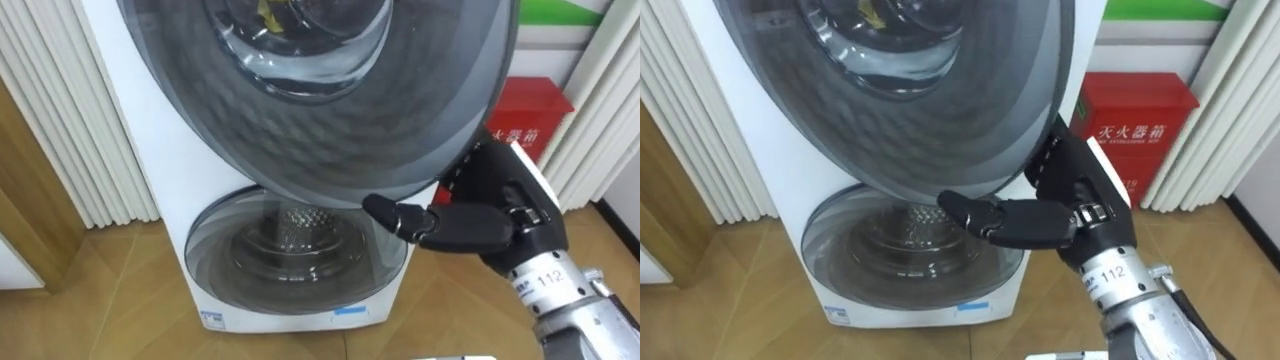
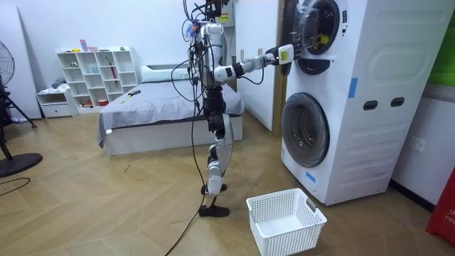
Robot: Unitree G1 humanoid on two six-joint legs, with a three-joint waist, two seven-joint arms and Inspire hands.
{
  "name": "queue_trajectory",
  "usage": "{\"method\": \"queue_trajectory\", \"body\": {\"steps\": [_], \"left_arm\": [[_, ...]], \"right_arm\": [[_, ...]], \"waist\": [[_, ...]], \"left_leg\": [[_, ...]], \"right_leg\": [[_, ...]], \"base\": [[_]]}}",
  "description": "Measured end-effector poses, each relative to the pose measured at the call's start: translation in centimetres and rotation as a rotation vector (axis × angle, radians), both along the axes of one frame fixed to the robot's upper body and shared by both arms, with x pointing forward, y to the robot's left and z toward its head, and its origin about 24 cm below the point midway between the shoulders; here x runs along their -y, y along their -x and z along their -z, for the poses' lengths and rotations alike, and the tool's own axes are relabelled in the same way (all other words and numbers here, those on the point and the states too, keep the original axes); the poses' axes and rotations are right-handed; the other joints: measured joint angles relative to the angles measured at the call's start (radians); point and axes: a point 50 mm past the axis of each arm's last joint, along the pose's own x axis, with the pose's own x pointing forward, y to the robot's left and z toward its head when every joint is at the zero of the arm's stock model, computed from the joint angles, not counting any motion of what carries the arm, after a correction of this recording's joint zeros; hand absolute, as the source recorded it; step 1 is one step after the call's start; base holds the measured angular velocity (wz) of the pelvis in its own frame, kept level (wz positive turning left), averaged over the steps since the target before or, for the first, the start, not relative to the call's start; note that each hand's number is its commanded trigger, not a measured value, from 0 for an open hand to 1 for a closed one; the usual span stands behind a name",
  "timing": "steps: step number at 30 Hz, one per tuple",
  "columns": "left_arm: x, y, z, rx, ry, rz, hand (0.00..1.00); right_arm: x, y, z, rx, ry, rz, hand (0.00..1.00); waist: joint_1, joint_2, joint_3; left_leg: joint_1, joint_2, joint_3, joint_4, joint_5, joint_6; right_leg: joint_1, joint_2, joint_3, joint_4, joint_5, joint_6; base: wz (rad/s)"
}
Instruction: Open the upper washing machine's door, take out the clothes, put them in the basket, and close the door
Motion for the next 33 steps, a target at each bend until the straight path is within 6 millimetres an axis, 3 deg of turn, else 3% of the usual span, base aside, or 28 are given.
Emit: {"method": "queue_trajectory", "body": {"steps": [5, 22, 28, 31, 33], "left_arm": [[-0.1, -0.2, -0.1, -0.003, -0.002, 0.034, 0.0], [-0.8, -1.1, -0.3, 0.012, -0.002, 0.068, 0.0], [-0.9, -2.1, -0.3, 0.036, -0.002, 0.072, 0.0], [-0.8, -2.0, -0.3, 0.033, 0.0, 0.071, 0.0], [-0.7, -1.8, -0.3, 0.026, 0.007, 0.068, 0.0]], "right_arm": [[-2.0, 0.3, -1.8, 0.093, 0.027, -0.179, 0.0], [-5.2, 1.6, -1.3, 0.095, 0.087, -0.453, 0.0], [-7.6, 2.7, -0.9, 0.108, 0.117, -0.666, 0.0], [-8.2, 2.7, -1.5, 0.148, 0.153, -0.745, 0.0], [-8.3, 2.7, -1.7, 0.161, 0.172, -0.767, 0.0]], "waist": [[0.011, -0.009, -0.0011], [0.028, -0.023, -0.0018], [0.105, -0.036, -0.0026], [0.124, -0.047, 0.0068], [0.139, -0.048, 0.0076]], "left_leg": [[0.0, 0.003, -0.004, 0.0, 0.002, -0.003], [-0.027, 0.021, -0.036, 0.023, 0.02, -0.025], [-0.038, 0.022, -0.059, 0.034, 0.024, -0.031], [-0.042, 0.014, -0.084, 0.037, 0.023, -0.031], [-0.042, 0.01, -0.088, 0.038, 0.021, -0.028]], "right_leg": [[-0.007, 0.002, -0.002, -0.001, 0.0, 0.0], [-0.007, 0.019, -0.051, -0.001, 0.008, -0.036], [-0.003, 0.016, -0.076, -0.005, 0.004, -0.044], [0.007, 0.015, -0.099, -0.007, 0.003, -0.042], [0.011, 0.013, -0.101, -0.008, 0.0, -0.038]], "base": [[-0.03], [0.02], [0.15], [0.27], [0.13]]}}
